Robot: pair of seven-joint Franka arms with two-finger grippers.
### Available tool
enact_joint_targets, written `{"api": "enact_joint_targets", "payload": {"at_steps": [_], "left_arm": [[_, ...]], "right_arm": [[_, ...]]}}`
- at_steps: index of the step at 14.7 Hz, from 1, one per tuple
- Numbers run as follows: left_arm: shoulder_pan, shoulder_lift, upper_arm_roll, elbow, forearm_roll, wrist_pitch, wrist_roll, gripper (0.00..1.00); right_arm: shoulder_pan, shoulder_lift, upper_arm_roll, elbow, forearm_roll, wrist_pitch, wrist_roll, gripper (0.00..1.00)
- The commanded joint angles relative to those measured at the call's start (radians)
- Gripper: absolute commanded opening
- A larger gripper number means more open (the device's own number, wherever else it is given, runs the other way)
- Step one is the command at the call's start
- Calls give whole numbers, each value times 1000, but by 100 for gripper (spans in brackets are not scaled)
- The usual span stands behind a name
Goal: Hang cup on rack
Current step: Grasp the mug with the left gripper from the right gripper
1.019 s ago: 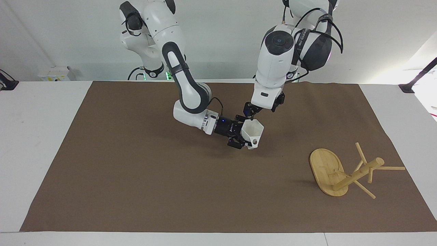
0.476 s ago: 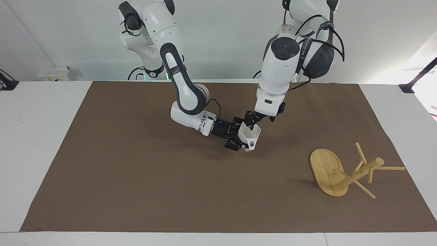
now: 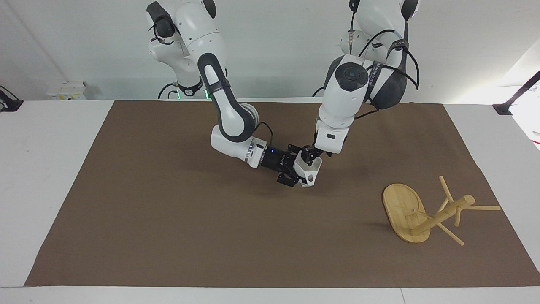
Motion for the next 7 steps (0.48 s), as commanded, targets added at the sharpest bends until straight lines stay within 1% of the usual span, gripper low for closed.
{"api": "enact_joint_targets", "payload": {"at_steps": [1,3,5,7], "left_arm": [[6,-40,-1,-62,-14,48,-32,0],[7,-42,-1,-62,-17,49,-33,0],[7,-42,-1,-64,-17,46,-40,0],[7,-42,-1,-64,-17,48,-40,0]], "right_arm": [[-12,-23,8,-25,22,5,-29,28],[-13,-23,8,-25,24,5,-29,28],[-13,-23,8,-25,24,5,-28,31],[-13,-23,8,-25,22,14,-26,44]]}}
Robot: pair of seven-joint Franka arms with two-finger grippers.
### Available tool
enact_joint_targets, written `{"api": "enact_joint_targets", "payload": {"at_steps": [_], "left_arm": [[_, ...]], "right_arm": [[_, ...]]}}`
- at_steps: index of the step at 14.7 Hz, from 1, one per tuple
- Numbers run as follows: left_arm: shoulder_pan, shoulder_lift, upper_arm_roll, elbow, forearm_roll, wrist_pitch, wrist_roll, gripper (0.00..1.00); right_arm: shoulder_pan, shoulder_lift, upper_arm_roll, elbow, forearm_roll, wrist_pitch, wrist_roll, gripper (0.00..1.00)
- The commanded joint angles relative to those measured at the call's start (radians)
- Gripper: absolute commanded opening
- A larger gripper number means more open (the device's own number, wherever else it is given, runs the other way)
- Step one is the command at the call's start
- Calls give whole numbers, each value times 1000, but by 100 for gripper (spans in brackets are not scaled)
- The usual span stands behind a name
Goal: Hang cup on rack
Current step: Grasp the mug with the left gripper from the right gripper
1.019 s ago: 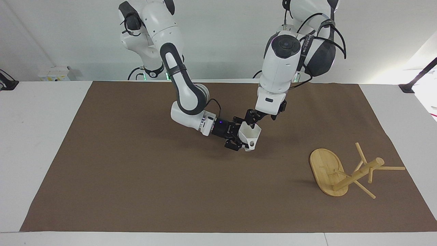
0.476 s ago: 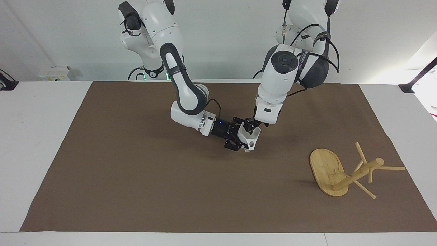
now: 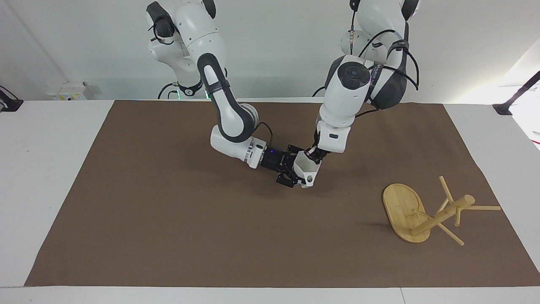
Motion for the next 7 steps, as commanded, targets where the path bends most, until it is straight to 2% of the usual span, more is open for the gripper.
{"api": "enact_joint_targets", "payload": {"at_steps": [1,2,3,4,7], "left_arm": [[7,-32,-3,-44,-4,15,11,0],[5,-32,-3,-44,-4,17,9,0],[7,-32,-1,-43,-4,17,8,0],[7,-32,-1,-40,-5,12,6,0],[8,-31,7,-37,-2,12,-24,0]], "right_arm": [[-11,-23,9,-25,13,20,-25,66],[-11,-23,10,-25,13,23,-22,74],[-11,-23,10,-25,14,24,-21,89],[-20,-25,9,-25,14,22,-21,100],[-72,-60,-8,-30,-6,25,-19,100]]}}
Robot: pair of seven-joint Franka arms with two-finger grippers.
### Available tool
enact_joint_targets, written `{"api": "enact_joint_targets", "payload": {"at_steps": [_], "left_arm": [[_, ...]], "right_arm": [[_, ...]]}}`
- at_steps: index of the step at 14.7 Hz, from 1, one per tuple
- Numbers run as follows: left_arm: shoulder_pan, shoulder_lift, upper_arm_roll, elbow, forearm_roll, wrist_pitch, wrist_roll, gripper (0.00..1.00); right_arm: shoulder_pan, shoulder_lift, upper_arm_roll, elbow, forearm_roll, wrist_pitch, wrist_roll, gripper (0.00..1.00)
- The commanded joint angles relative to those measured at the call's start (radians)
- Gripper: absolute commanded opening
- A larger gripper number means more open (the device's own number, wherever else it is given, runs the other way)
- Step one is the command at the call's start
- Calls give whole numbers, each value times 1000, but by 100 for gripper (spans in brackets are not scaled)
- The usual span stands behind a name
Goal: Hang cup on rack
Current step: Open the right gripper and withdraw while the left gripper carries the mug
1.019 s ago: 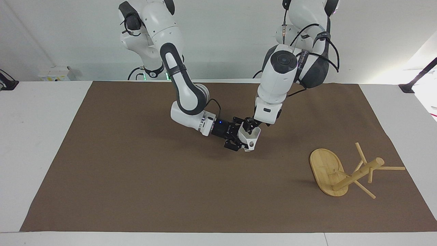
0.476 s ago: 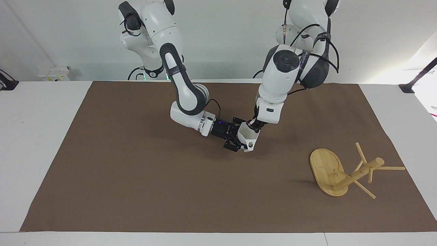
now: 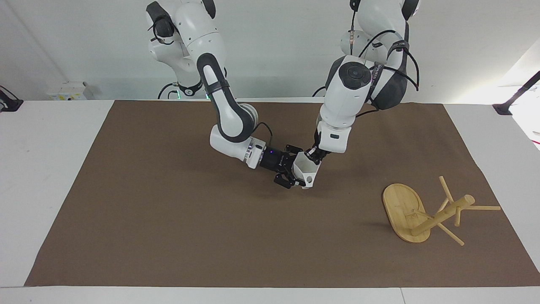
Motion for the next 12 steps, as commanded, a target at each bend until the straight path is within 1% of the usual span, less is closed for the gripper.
{"api": "enact_joint_targets", "payload": {"at_steps": [1,2,4,5,6,7,8,9,10,12], "left_arm": [[0,-31,9,-35,14,-3,-52,0],[0,-31,9,-32,26,0,-59,0],[20,-49,10,-38,45,-3,-62,0],[41,-76,10,-58,49,9,-57,0],[75,-118,10,-90,52,37,-47,0],[110,-174,9,-159,52,84,-22,0],[138,-242,9,-246,52,145,14,0],[169,-317,7,-350,52,228,45,0],[196,-384,6,-456,52,331,77,0],[203,-475,7,-636,52,535,101,0]], "right_arm": [[-69,-73,-18,-39,-18,13,-11,100],[-97,-96,-20,-53,-64,13,14,100],[-174,-143,-21,-82,-248,-1,101,100],[-207,-165,-27,-87,-352,-19,144,100],[-230,-180,-55,-90,-447,-65,182,100],[-235,-188,-106,-87,-541,-132,224,100],[-235,-191,-165,-81,-630,-206,271,100],[-237,-212,-223,-76,-717,-276,323,100],[-240,-237,-277,-73,-815,-338,388,100],[-266,-286,-355,-49,-1042,-453,527,100]]}}
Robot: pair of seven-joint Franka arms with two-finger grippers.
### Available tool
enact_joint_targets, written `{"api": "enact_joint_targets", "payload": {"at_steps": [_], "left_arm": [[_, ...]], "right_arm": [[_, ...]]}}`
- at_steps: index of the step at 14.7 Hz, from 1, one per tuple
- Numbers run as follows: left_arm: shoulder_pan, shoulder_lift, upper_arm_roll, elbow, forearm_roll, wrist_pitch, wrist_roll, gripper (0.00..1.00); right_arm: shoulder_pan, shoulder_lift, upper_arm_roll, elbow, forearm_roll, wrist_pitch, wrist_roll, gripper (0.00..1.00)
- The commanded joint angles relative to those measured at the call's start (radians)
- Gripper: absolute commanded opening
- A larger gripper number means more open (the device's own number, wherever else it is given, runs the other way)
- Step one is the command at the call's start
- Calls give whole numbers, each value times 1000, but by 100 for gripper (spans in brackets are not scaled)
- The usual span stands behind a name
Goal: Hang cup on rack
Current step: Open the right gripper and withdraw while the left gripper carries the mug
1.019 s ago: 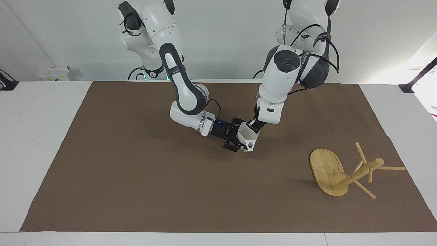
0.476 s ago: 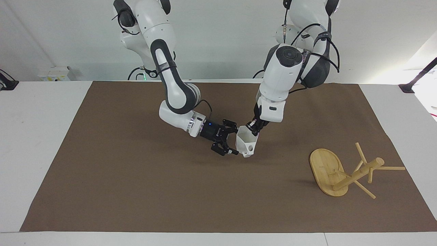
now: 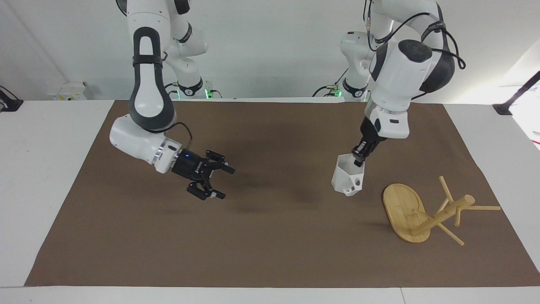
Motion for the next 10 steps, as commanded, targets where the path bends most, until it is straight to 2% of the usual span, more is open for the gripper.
{"api": "enact_joint_targets", "payload": {"at_steps": [1,3,5,7,8,10], "left_arm": [[5,-193,-9,-362,12,349,19,0],[19,-232,-10,-494,7,597,10,0],[25,-215,-10,-545,-13,778,8,0],[23,-96,-10,-550,-75,1025,7,0],[25,-50,-10,-547,-82,1108,1,0],[45,1,-12,-527,-79,1139,-1,0]], "right_arm": [[-29,-89,-85,8,-278,-143,196,100],[-46,-142,-124,9,-481,-203,325,100],[-71,-198,-130,11,-705,-220,460,100],[-78,-244,-131,17,-897,-257,636,100],[-77,-248,-137,46,-964,-304,727,100],[-68,-249,-134,145,-1136,-424,929,100]]}}
